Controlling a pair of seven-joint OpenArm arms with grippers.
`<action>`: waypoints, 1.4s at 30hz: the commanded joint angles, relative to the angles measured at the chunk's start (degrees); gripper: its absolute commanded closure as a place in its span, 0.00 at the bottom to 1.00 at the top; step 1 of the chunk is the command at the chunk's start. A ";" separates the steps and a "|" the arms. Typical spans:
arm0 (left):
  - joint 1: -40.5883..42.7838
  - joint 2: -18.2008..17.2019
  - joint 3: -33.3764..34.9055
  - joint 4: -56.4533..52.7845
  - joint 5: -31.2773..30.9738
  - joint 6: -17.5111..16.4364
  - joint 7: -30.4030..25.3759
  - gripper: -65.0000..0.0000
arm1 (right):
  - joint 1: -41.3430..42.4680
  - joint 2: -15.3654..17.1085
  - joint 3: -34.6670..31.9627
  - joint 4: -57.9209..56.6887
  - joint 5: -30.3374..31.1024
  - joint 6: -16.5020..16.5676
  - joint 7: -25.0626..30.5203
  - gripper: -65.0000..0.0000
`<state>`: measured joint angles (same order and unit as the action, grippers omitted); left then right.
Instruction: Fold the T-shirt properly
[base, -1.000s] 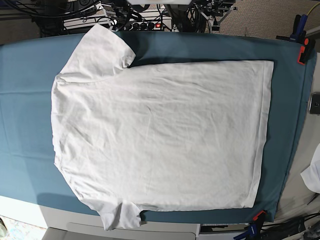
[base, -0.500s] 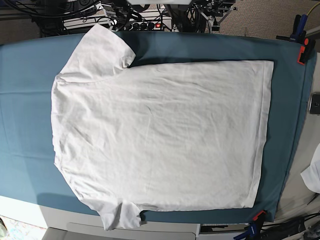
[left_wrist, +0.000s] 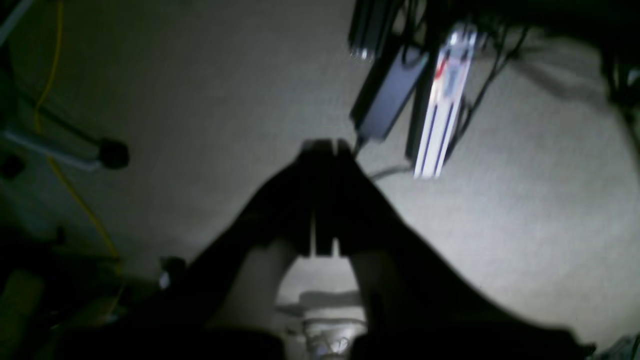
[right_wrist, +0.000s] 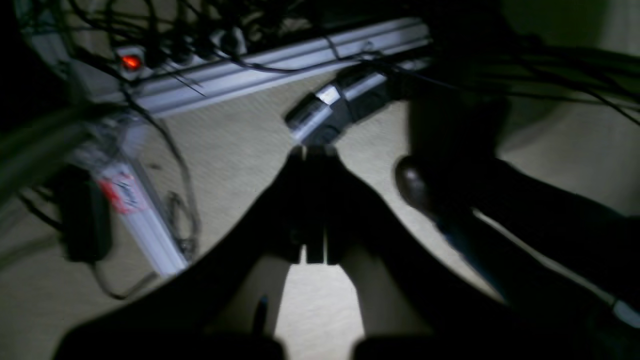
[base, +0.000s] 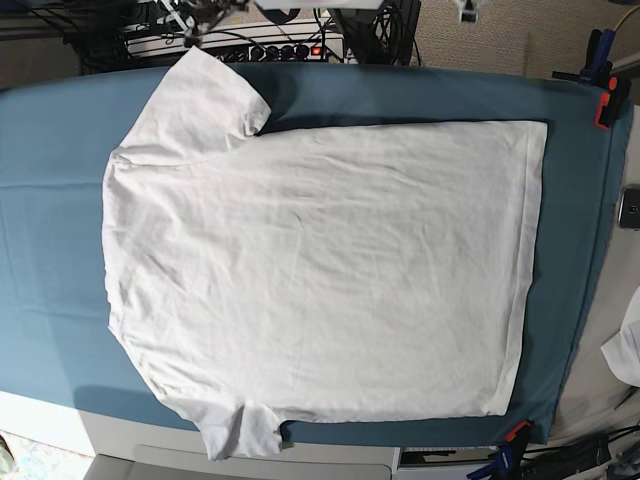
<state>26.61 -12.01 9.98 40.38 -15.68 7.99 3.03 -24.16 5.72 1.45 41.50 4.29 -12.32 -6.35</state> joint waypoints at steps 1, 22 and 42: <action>2.80 -0.76 -0.79 3.63 0.24 0.11 -0.04 1.00 | -2.71 0.94 0.04 2.86 -0.09 -0.37 0.50 1.00; 42.34 -14.88 -20.20 86.20 -10.71 -13.75 14.43 1.00 | -35.32 3.34 31.89 76.52 33.73 13.57 -14.69 1.00; 36.37 -14.80 -25.59 87.56 -14.34 -37.86 19.93 0.75 | -14.99 -8.72 41.86 58.36 57.77 23.41 -27.56 0.70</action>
<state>62.46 -26.52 -15.44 127.11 -29.41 -29.47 24.03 -38.37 -3.44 43.05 99.46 62.37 11.62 -34.00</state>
